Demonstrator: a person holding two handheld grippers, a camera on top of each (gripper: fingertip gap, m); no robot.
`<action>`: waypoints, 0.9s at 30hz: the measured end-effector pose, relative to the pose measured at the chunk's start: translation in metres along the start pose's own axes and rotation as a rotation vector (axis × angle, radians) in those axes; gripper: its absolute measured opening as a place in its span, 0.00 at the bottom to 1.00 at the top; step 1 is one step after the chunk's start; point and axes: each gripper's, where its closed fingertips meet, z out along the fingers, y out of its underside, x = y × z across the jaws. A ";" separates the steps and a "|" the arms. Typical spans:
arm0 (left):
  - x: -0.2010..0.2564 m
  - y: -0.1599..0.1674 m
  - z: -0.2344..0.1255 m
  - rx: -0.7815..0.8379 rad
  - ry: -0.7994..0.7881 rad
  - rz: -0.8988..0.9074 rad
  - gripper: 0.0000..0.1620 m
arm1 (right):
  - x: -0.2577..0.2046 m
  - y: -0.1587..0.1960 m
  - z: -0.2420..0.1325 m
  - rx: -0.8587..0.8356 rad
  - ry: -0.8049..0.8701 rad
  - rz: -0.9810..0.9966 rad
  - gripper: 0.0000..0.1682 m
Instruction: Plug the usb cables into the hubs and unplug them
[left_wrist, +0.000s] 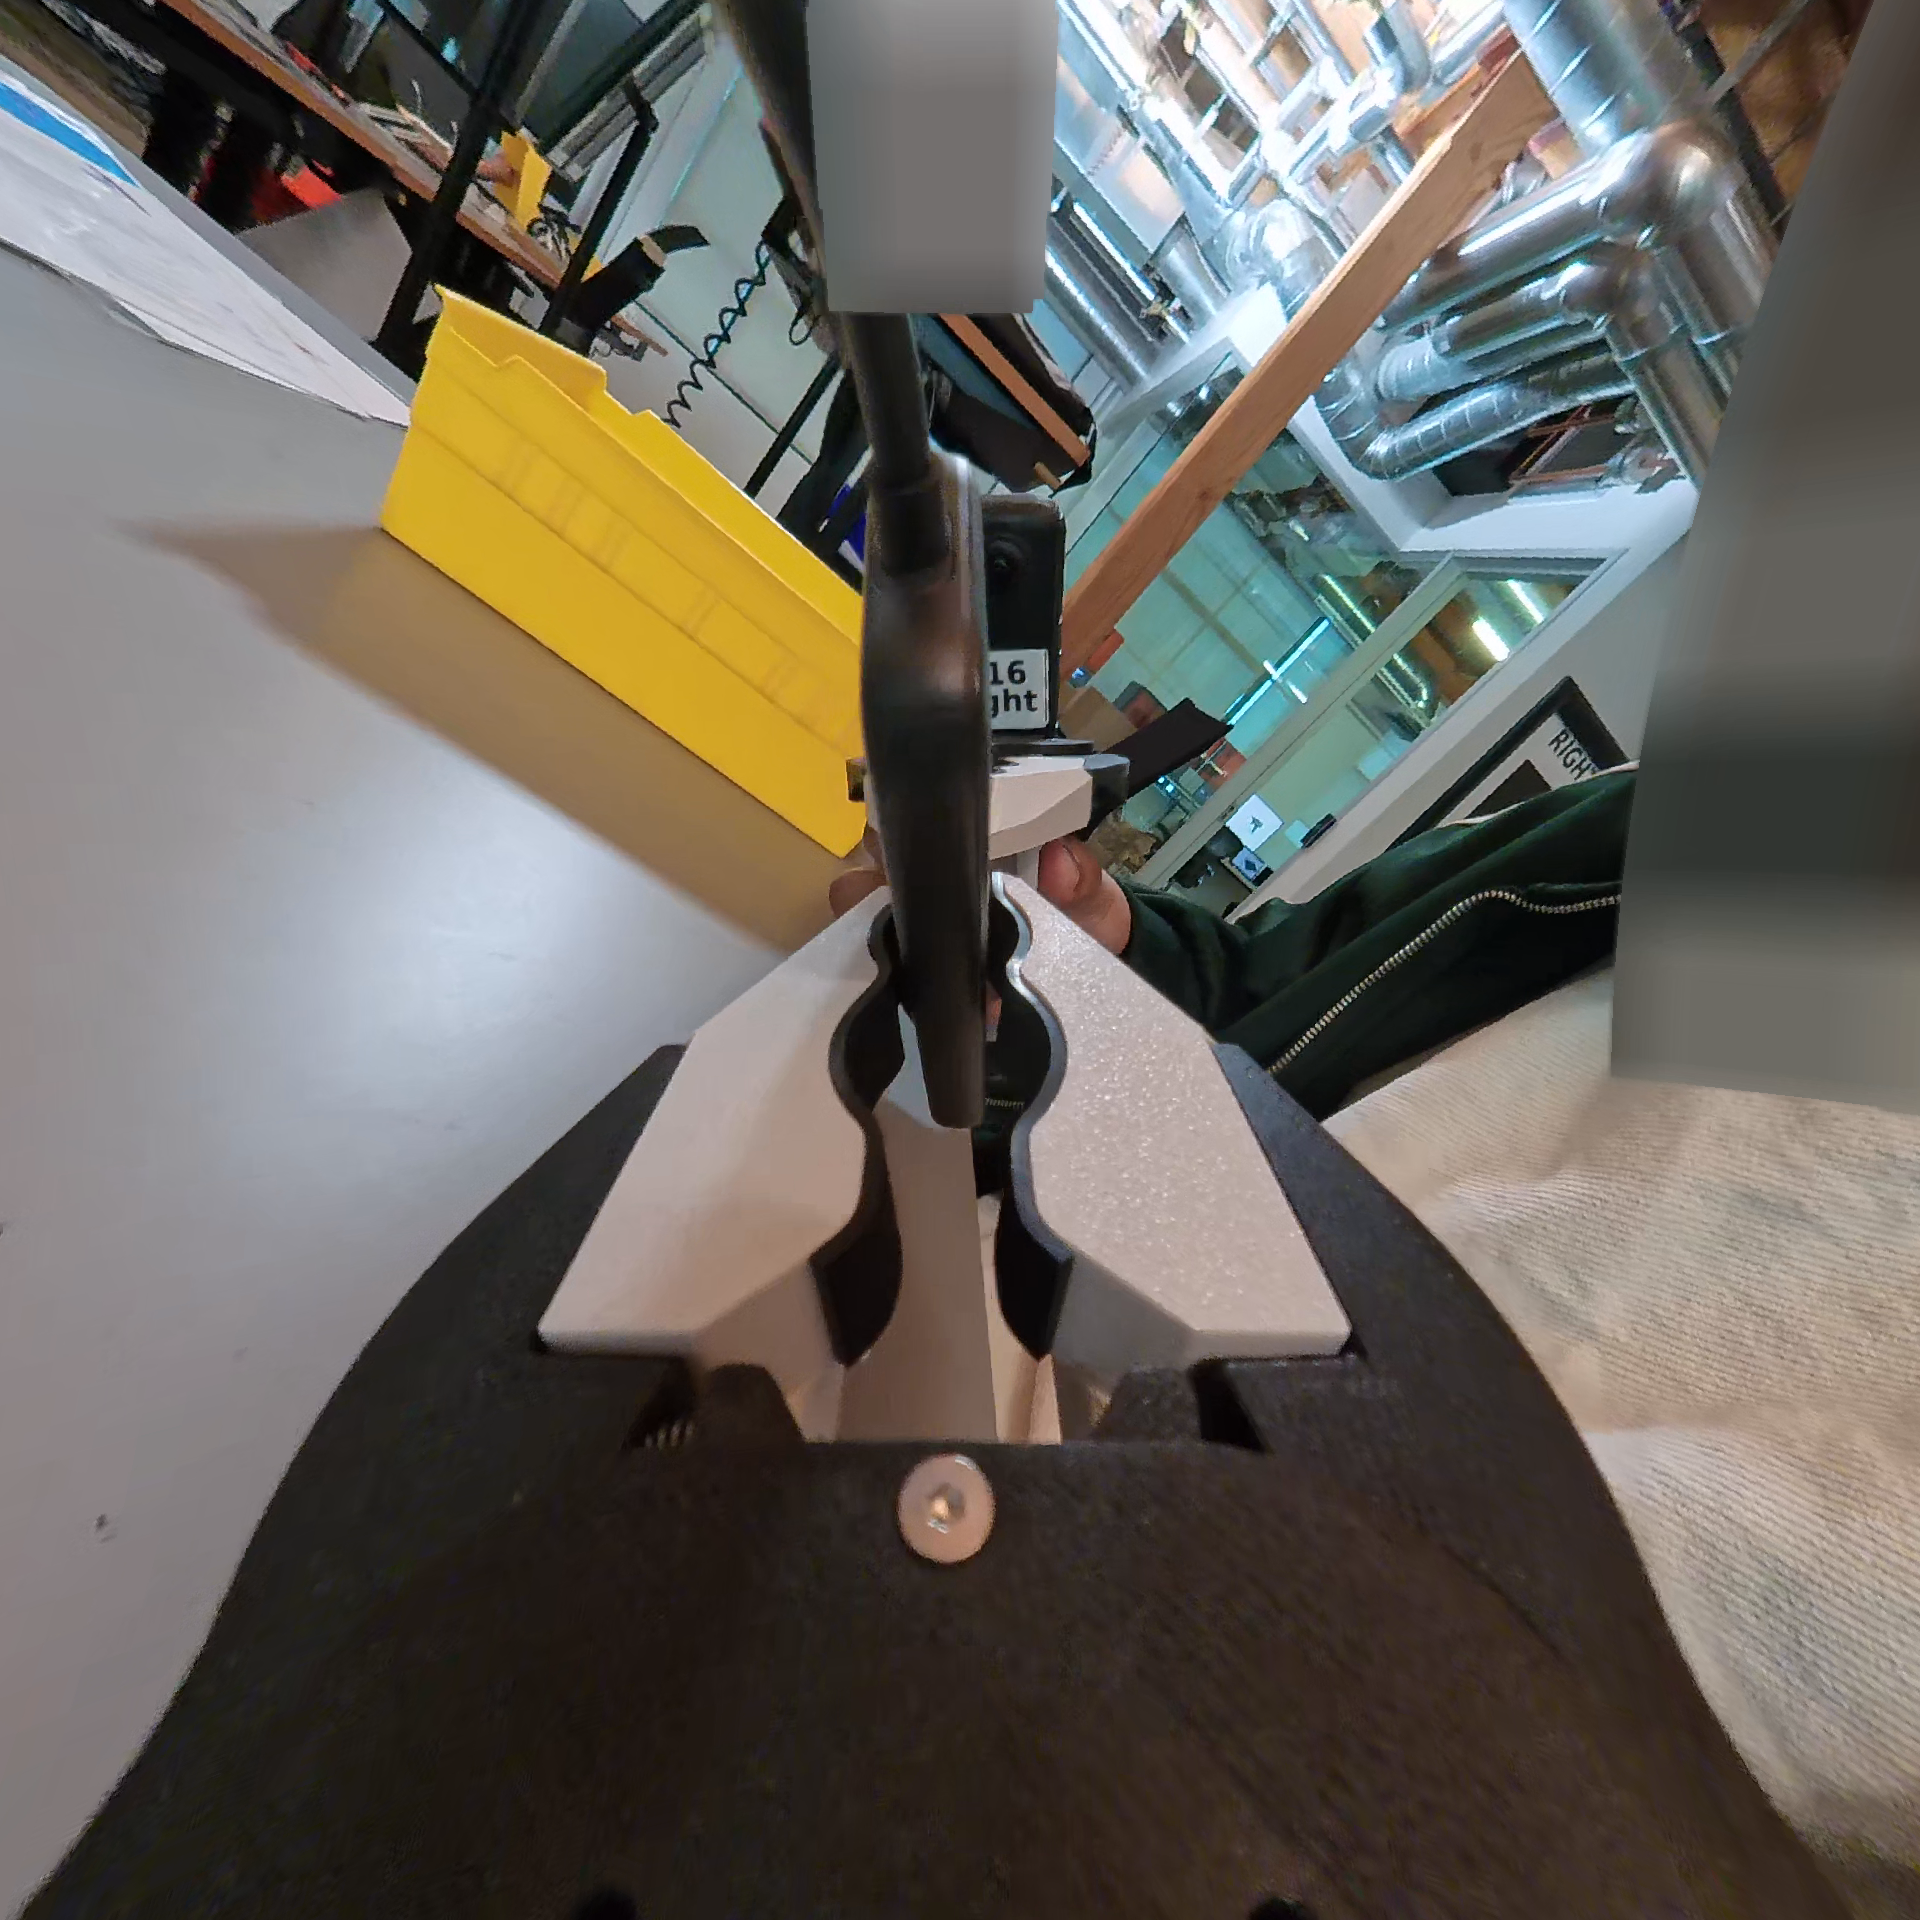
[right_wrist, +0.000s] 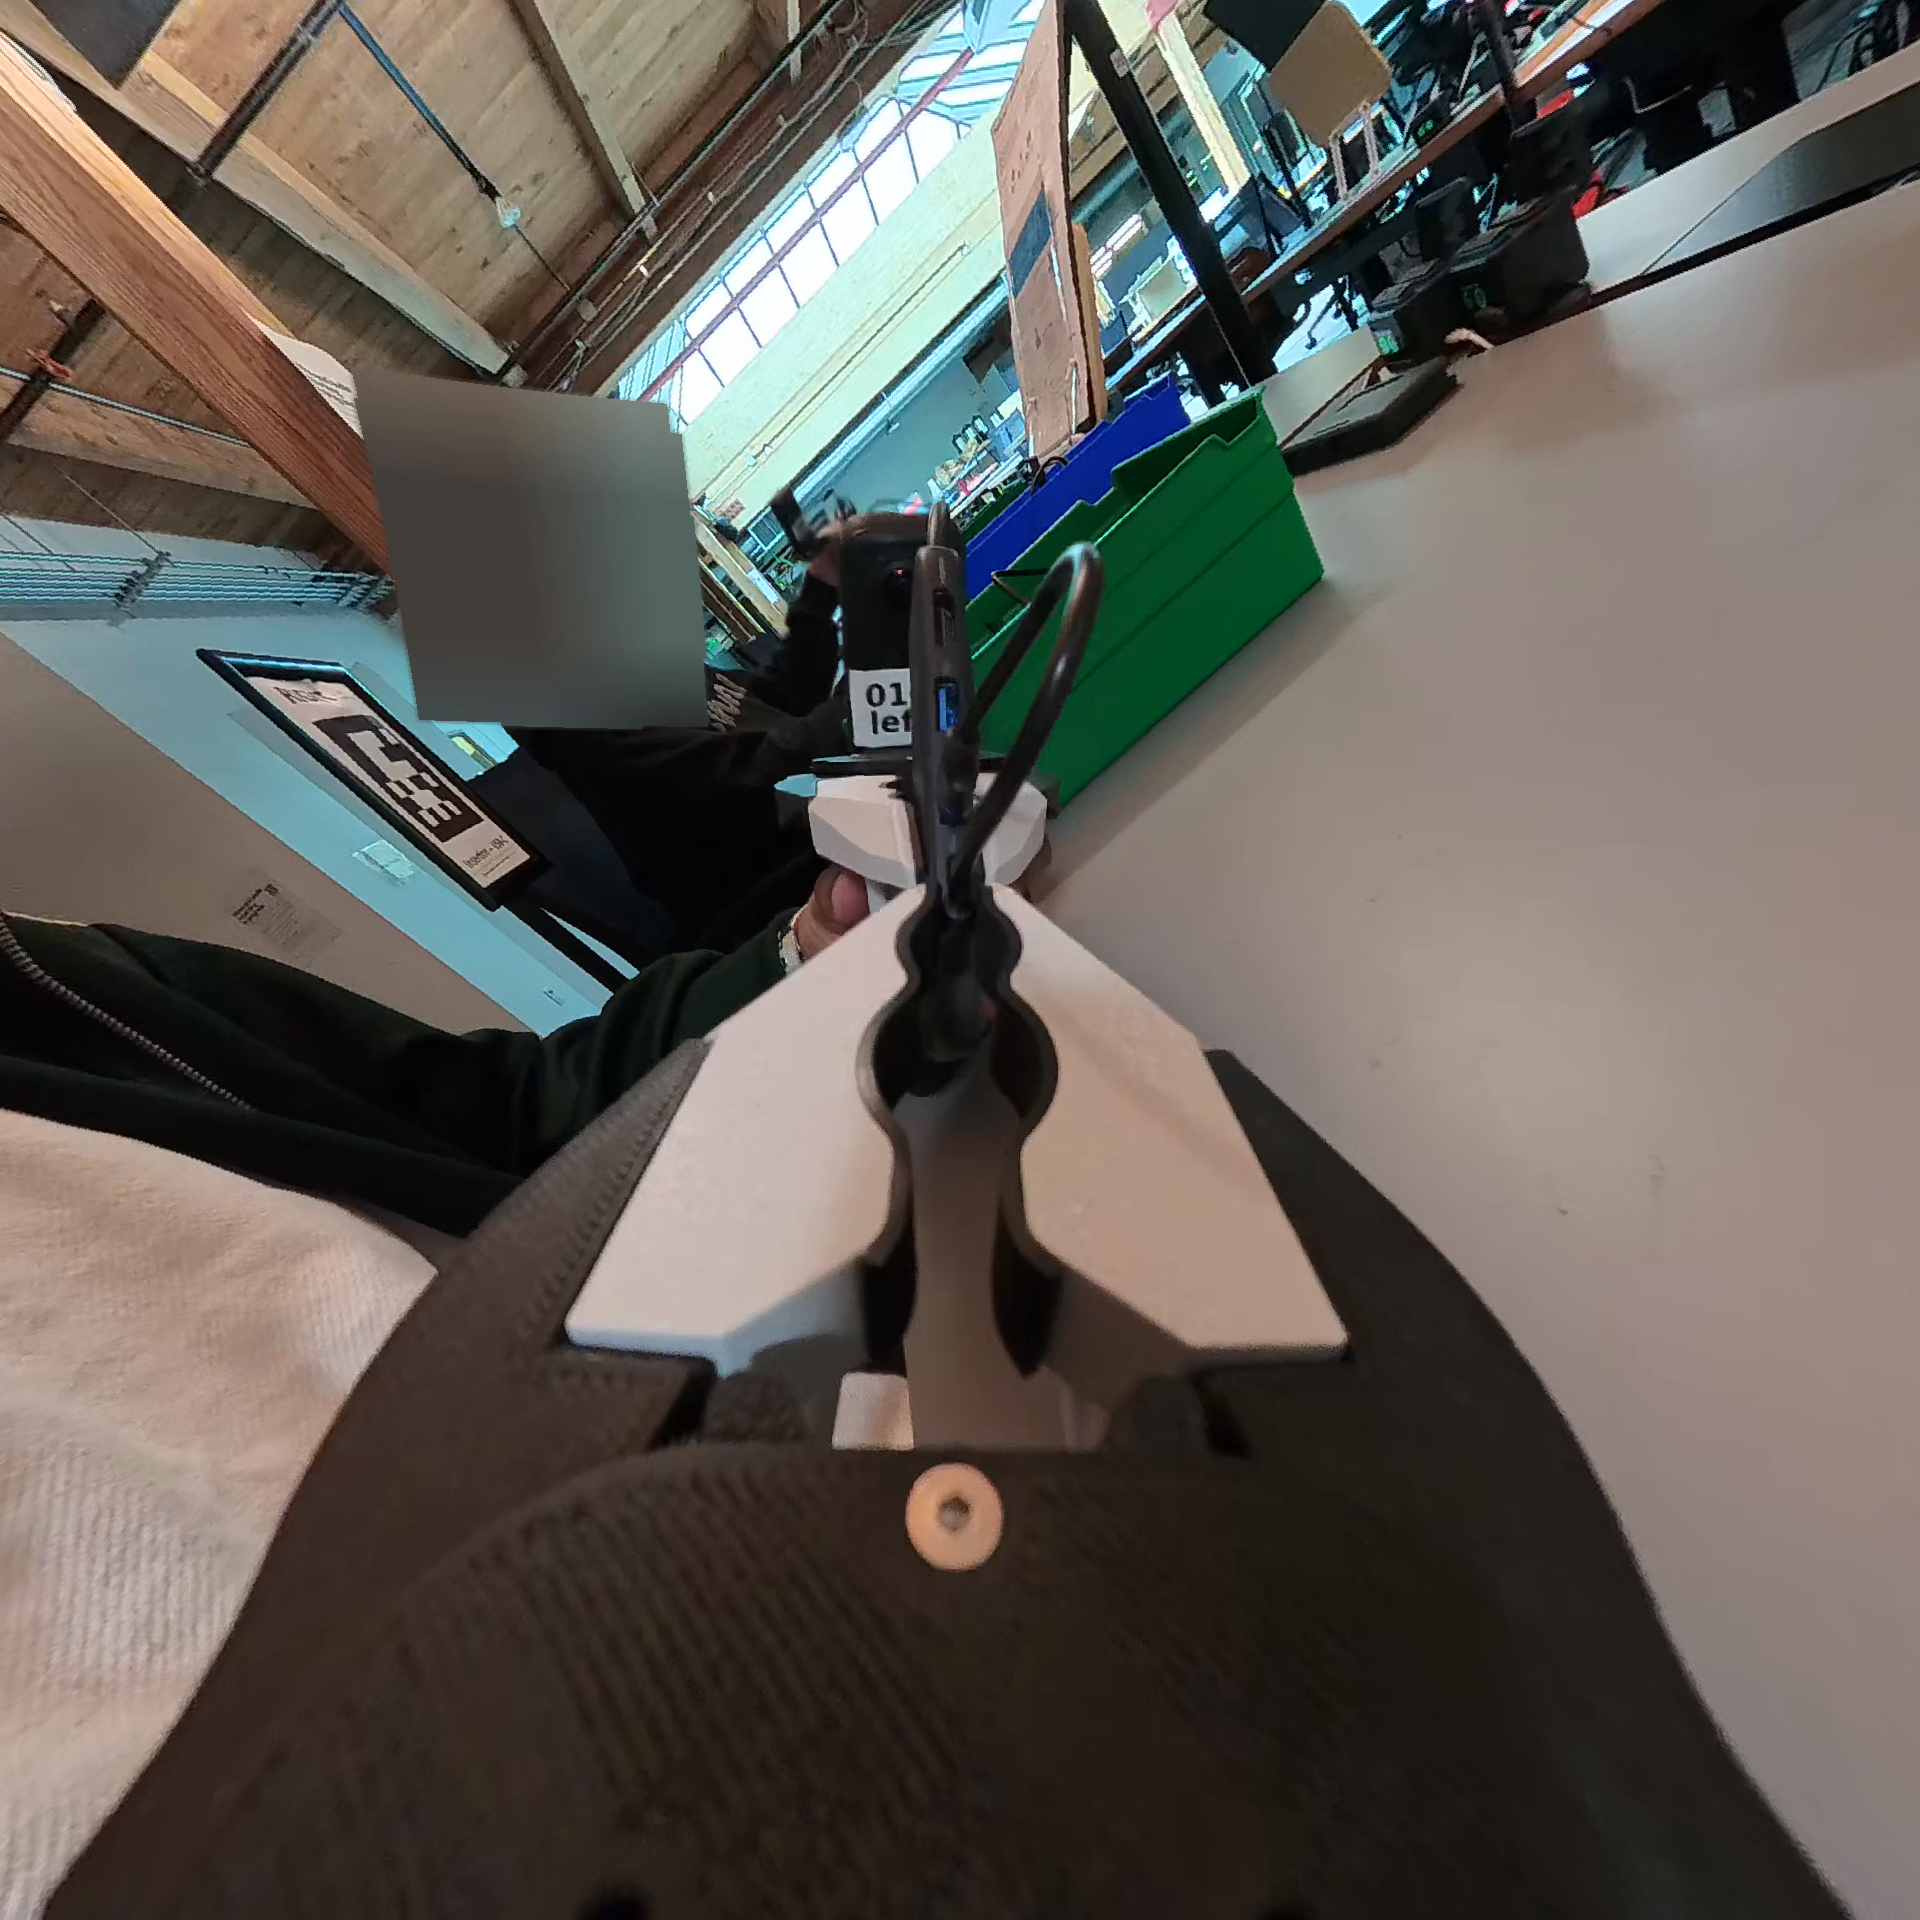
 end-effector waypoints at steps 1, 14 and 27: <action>0.001 -0.001 0.001 0.010 0.006 -0.008 0.06 | -0.001 -0.001 0.000 0.007 -0.004 0.003 0.03; 0.004 -0.013 0.002 0.117 0.054 -0.088 0.06 | -0.005 -0.009 -0.001 0.063 0.010 0.000 0.03; 0.016 -0.022 0.007 0.170 0.109 -0.099 0.06 | -0.018 0.023 0.020 -0.031 0.006 -0.044 0.03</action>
